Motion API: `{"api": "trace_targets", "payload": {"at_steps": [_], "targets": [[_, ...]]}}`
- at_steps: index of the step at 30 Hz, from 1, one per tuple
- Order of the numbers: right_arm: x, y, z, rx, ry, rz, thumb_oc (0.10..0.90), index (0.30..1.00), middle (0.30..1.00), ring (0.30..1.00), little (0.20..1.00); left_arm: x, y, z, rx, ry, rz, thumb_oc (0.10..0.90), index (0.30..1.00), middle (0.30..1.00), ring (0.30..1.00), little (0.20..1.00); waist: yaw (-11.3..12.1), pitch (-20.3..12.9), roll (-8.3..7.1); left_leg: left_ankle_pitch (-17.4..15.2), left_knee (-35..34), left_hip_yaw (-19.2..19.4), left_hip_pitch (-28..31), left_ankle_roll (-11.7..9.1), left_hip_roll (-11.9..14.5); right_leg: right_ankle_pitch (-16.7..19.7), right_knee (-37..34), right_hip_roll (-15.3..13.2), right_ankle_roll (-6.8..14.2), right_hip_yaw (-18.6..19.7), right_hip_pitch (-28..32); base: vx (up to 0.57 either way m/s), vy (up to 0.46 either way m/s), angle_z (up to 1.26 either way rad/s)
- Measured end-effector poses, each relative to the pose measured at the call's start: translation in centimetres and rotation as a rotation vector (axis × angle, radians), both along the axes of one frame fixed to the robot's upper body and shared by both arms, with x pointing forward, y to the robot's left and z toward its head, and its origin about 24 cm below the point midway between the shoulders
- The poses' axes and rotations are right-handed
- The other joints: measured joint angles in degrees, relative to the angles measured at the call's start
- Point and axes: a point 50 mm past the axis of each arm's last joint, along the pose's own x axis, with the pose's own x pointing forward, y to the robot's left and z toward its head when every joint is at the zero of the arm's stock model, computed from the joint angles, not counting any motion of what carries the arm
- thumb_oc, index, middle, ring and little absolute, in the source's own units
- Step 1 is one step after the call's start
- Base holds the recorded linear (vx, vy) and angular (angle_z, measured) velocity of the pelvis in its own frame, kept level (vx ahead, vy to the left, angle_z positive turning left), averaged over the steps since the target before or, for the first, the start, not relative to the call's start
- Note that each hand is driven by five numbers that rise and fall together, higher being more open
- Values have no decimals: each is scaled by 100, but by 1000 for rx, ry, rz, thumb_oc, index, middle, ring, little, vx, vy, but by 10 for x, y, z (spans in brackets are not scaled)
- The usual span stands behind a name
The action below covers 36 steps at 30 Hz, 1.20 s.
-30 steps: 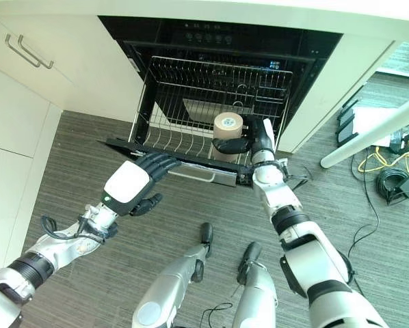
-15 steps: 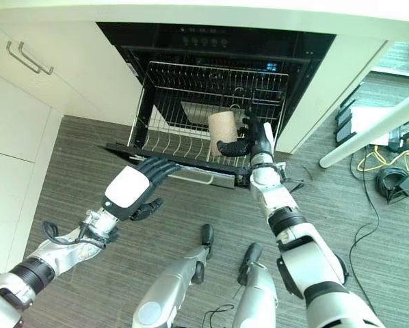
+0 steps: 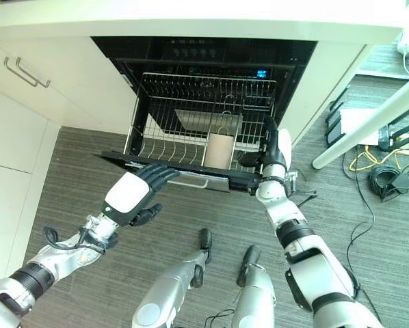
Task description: Place the dishes in the dishwasher.
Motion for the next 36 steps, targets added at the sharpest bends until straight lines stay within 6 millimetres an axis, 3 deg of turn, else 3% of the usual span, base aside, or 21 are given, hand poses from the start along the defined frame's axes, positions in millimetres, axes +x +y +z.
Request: {"api": "trace_targets", "payload": {"at_steps": [3, 7, 11, 13, 16, 18, 21, 26, 30, 32, 34, 35, 36], "targets": [[-24, 3, -14, 228, -109, -44, 800, 900, 900, 900, 900, -19, 0, -25, -71, 72, 70, 800, 900, 900, 900, 900, -138, -30, 46, -55, -158, 15, 393, -62, -2, -34, -121, 27, 26, 28, 355, 47, -4, -6], [-50, 12, -38, 279, -95, 8, 800, 900, 900, 900, 900, -35, 1, -40, -100, 118, 108, 800, 900, 900, 900, 900, -254, -112, 167, -113, -172, 96, 648, -91, 13, -64, -145, 37, 26, 77, 575, 50, -38, -9], [-68, 10, -54, 330, -75, 27, 800, 900, 900, 900, 900, -45, -5, -52, -186, 150, 161, 800, 900, 900, 900, 900, -290, -344, 497, -219, -159, 125, 866, -92, 22, -69, -205, 54, 38, 99, 815, 41, -71, -5], [-77, 10, -56, 349, -91, 55, 800, 900, 900, 900, 900, -50, -6, -56, -215, 156, 185, 800, 900, 900, 900, 900, -284, -419, 564, -263, -151, 135, 1007, -86, 45, -83, -256, 81, 33, 98, 985, 59, -67, -4], [-82, 11, -54, 359, -121, 90, 800, 900, 900, 900, 900, -60, 0, -62, -223, 175, 218, 800, 900, 900, 900, 900, -268, -691, 547, -308, -136, 155, 1090, -71, 53, -166, -205, 75, 15, 109, 1034, 63, -101, -3], [-90, 9, -53, 365, -139, 108, 800, 900, 900, 900, 900, -69, 9, -66, -240, 177, 270, 800, 900, 900, 900, 900, -208, -958, 457, -347, -114, 154, 1180, -116, 69, -215, -164, 85, 8, 104, 1122, 13, -104, -1], [-97, 8, -46, 392, -214, 125, 800, 900, 900, 900, 900, -77, 32, -64, -286, 126, 385, 800, 900, 900, 900, 900, -91, -1408, 174, -452, 30, 114, 1161, -172, 131, -307, -164, 137, -44, 52, 1220, -31, -91, 5], [-111, 2, -36, 451, -339, 100, 800, 900, 900, 900, 900, -75, 59, -49, -397, 28, 527, 800, 900, 900, 900, 900, 83, -1691, -266, -689, 495, -2, 1096, -169, 210, -409, -179, 206, -127, -76, 1385, -2, 31, 9], [-121, -12, -36, 460, -367, 52, 800, 900, 900, 900, 900, -75, 65, -54, -749, 49, 745, 800, 900, 900, 900, 900, 134, -1771, -423, -986, 961, -62, 956, -56, 199, -444, -244, 202, -20, -124, 1526, 29, 139, 10], [-129, -16, -40, 463, -358, 57, 800, 900, 900, 900, 900, -78, 71, -70, -1029, 138, 909, 800, 900, 900, 900, 900, 38, -1819, -490, -1254, 1490, -38, 771, 224, 124, -393, -153, 101, 189, -313, 1606, 18, 97, 29], [-131, -14, -42, 454, -332, 107, 800, 900, 900, 900, 900, -95, 76, -104, -1313, 257, 1157, 800, 900, 900, 900, 900, -11, -1790, -610, -1508, 1743, -37, 698, 262, 55, -378, 753, -87, 230, -85, 1273, 45, -32, 5], [-133, -12, -45, 447, -305, 148, 800, 900, 900, 900, 900, -107, 75, -121, -1444, 309, 1269, 800, 900, 900, 900, 900, -66, -1827, -592, -1543, 1767, -21, 724, 304, 69, -357, 1084, -100, 234, 37, 1035, 71, -124, -7], [-140, -11, -46, 424, -259, 234, 800, 900, 900, 900, 900, -145, 76, -149, -1593, 420, 1466, 800, 900, 900, 900, 900, -139, -1826, -861, -1427, 1626, -55, 660, 218, 120, -667, 1097, 639, 287, 447, 760, 83, -116, 6]]}}
